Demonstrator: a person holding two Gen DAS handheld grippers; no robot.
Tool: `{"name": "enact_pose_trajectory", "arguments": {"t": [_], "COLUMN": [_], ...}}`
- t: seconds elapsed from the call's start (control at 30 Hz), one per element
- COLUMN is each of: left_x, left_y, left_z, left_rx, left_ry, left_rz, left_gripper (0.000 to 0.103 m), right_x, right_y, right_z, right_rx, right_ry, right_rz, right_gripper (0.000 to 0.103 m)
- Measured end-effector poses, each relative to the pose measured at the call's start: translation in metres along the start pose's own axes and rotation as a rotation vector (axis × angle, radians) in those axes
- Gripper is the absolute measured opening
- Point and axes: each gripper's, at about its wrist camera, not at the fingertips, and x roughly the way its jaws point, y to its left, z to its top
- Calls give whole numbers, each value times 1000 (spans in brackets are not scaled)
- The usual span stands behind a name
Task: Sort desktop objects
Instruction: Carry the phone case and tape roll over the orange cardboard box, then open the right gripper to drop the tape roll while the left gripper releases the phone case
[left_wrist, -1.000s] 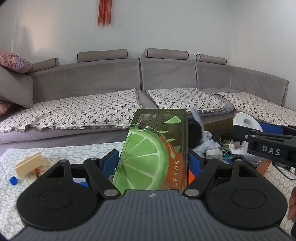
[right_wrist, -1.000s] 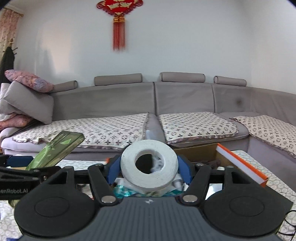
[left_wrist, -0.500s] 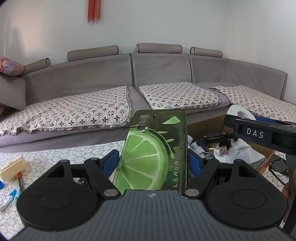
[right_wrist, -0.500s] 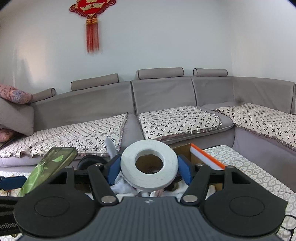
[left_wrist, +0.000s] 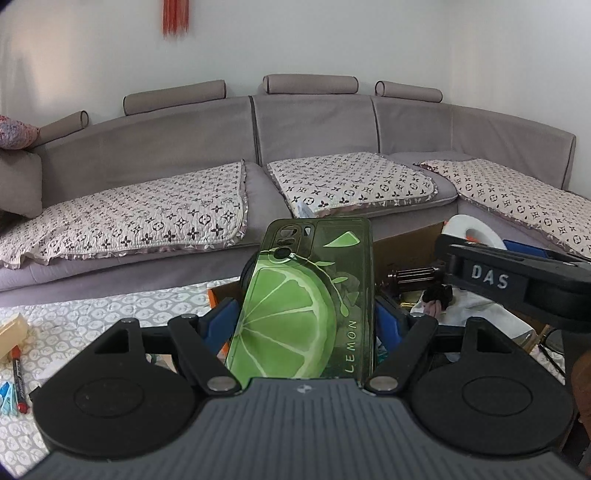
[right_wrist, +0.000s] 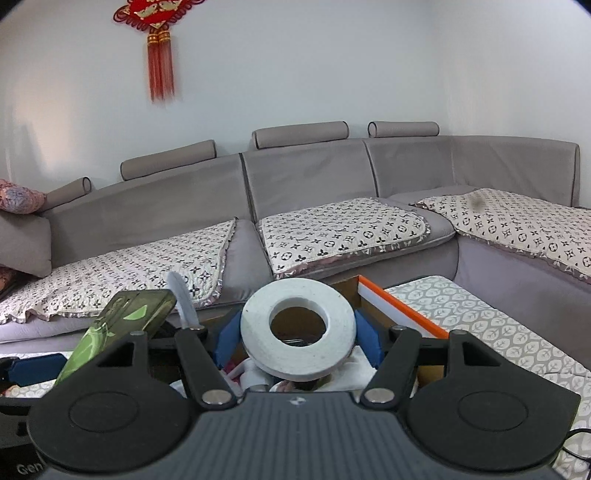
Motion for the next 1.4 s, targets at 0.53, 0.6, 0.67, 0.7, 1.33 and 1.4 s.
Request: {"name": "enact_pose_trajectory", "arguments": {"t": [0.53,0.6,0.67,0.7,1.33,1.4], "left_x": [3,3,4,5,6,5], "left_y": [-12,-13,-15,-15,-12,-12], "left_z": [2,3,3,3,3,4], "left_rx": [11,9,11,10,-3,-3], "left_ry": [13,16,18,18,10,-1], "left_rz": [17,21,26,28,53,55], "left_gripper": [78,78,78,78,90,98], "right_x": [5,6,7,7,8,8], "right_y": [-7,-6,-6,-6,-7,-6], "right_z": [2,2,2,1,-1,-1], "right_rx": [45,46,45,45,37,31], "right_ry": [-12,-11,-12,-12,-19,-23], "right_rz": [-2,-3,-7,-8,-24,-27], "right_gripper": [64,64,64,64,65,68]}}
